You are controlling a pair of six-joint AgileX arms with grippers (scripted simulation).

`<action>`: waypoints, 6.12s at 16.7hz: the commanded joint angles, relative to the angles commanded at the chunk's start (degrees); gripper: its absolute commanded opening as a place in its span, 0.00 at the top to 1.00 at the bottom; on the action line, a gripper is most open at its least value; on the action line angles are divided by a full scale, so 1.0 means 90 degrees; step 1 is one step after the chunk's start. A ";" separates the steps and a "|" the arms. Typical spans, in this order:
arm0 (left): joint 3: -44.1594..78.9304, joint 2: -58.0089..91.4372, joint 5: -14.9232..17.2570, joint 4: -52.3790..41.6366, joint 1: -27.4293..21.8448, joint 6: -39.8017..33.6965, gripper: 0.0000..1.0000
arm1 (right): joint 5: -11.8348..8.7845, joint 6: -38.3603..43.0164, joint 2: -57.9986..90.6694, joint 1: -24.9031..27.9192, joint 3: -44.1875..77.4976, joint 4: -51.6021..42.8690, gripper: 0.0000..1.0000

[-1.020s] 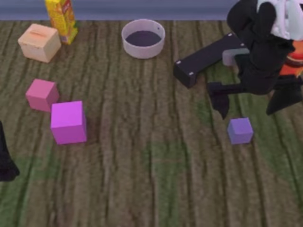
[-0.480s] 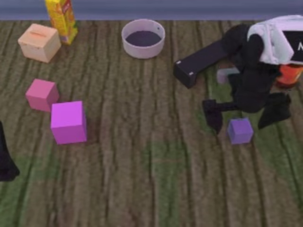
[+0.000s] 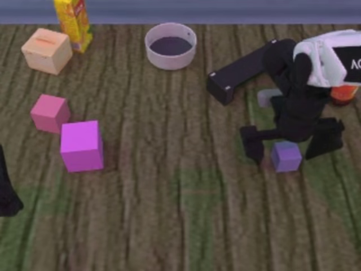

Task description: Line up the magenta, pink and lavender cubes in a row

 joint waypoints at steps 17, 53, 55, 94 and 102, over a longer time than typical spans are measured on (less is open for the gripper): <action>0.0000 0.0000 0.0000 0.0000 0.0000 0.0000 0.00 | 0.0000 0.0000 0.0000 0.0000 0.0000 0.0000 1.00; 0.0000 0.0000 0.0000 0.0000 0.0000 0.0000 0.00 | 0.0095 0.2899 -0.2613 0.2202 -0.1063 -0.1353 1.00; 0.0000 0.0000 0.0000 0.0000 0.0000 0.0000 0.00 | 0.0099 0.2906 -0.2496 0.2208 -0.1285 -0.1005 1.00; 0.0000 0.0000 0.0000 0.0000 0.0000 0.0000 0.00 | 0.0106 0.2958 -0.2483 0.2307 -0.1353 -0.0985 0.00; 0.0000 0.0000 0.0000 0.0000 0.0000 0.0000 0.00 | 0.0105 0.2944 -0.2702 0.2291 -0.1082 -0.1426 0.00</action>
